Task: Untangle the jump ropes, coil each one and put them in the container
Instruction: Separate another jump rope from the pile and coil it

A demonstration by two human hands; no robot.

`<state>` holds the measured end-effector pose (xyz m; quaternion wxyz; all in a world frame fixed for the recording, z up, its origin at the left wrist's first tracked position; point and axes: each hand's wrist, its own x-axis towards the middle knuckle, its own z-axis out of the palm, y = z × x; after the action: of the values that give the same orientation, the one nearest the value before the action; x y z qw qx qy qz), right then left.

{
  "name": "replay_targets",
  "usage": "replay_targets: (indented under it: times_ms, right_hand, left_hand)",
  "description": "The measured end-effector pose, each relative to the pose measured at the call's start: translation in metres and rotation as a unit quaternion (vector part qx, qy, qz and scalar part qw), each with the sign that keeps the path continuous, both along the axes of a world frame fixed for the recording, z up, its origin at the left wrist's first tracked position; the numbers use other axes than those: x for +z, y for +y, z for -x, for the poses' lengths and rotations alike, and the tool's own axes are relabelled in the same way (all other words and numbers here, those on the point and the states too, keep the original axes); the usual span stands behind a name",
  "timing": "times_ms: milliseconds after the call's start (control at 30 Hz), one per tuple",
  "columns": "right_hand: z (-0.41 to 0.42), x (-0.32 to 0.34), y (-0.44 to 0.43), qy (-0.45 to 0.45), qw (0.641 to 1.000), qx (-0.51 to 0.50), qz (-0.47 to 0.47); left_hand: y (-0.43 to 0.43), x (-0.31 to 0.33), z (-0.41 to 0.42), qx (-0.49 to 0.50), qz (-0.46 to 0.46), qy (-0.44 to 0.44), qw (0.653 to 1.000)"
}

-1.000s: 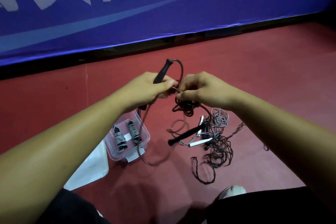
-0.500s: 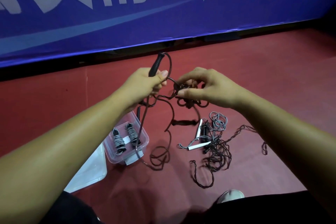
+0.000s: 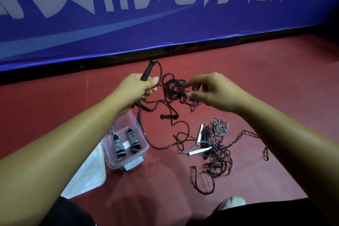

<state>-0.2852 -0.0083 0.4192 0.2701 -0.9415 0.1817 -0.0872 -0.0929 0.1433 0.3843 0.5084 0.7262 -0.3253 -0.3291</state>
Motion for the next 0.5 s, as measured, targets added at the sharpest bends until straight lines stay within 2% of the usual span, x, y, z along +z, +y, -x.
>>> replay_targets:
  times_ms: [167,200,300,333,467,500]
  right_hand:
    - [0.001,-0.002,-0.002,0.022,0.998,-0.001,0.060]
    - [0.003,-0.002,-0.002,0.022,0.999,-0.008,0.033]
    - [0.005,0.001,0.002,-0.010,0.992,-0.035,-0.124]
    - [0.005,0.003,0.005,-0.013,0.989,-0.027,-0.145]
    - [-0.003,-0.004,0.019,0.015,0.997,0.032,-0.061]
    - [-0.004,-0.003,0.021,0.000,0.997,0.027,-0.074]
  left_hand:
    - [-0.002,-0.002,-0.003,-0.001,-0.014,-0.013,1.000]
    - [-0.002,-0.002,-0.002,-0.012,-0.014,-0.004,1.000]
    - [-0.002,0.001,0.005,-0.057,-0.009,0.056,0.997]
    - [-0.001,0.002,0.008,-0.069,-0.004,0.082,0.994]
    - [-0.001,0.005,0.017,-0.093,0.006,0.129,0.987]
    - [-0.002,0.004,0.016,-0.091,0.002,0.130,0.987]
